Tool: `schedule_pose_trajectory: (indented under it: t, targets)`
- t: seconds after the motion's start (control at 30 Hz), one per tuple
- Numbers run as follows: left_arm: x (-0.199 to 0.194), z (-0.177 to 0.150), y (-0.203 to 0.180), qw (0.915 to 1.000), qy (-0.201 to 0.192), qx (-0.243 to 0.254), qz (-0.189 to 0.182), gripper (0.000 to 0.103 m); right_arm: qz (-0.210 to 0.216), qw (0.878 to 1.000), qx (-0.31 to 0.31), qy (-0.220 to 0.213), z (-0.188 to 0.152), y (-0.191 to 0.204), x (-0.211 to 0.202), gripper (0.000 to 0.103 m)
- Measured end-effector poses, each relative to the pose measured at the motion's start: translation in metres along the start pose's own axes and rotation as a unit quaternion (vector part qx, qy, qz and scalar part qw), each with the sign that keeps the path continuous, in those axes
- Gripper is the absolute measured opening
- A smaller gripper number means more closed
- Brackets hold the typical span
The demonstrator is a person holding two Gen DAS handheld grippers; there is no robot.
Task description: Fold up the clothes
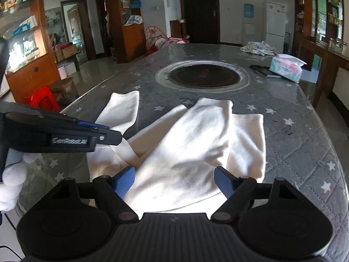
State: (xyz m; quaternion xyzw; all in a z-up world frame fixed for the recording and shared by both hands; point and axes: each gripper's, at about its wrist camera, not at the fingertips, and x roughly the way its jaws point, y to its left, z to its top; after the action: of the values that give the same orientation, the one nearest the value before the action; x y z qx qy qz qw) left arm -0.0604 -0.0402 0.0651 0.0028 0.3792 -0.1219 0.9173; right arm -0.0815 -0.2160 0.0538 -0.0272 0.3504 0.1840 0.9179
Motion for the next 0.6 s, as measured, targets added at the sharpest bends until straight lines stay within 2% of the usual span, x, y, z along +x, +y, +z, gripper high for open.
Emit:
schedule_pose_trajectory:
  t: [0.23,0.3,0.37,0.53,0.6]
  targets:
    - [-0.003,-0.015,0.016,0.9998,0.008,-0.016,0.007,0.019,0.014,1.0,-0.025,0.009,0.007,0.014,0.017,0.071]
    - [-0.005,-0.016,0.018,0.9998,0.008,-0.017,0.009,0.022,0.013,0.999,-0.028,0.018,0.007,0.014,0.025,0.063]
    - [-0.006,-0.017,0.02,0.9997,0.008,-0.018,0.011,0.023,0.01,0.999,-0.03,0.027,0.007,0.014,0.034,0.06]
    - [-0.009,-0.014,0.022,0.9997,0.001,-0.019,0.012,0.052,0.005,0.999,-0.026,0.037,0.005,0.008,0.039,0.046]
    - [-0.006,-0.008,0.02,0.9998,-0.002,-0.017,0.011,0.059,0.004,0.999,-0.029,0.034,0.004,0.007,0.036,0.037]
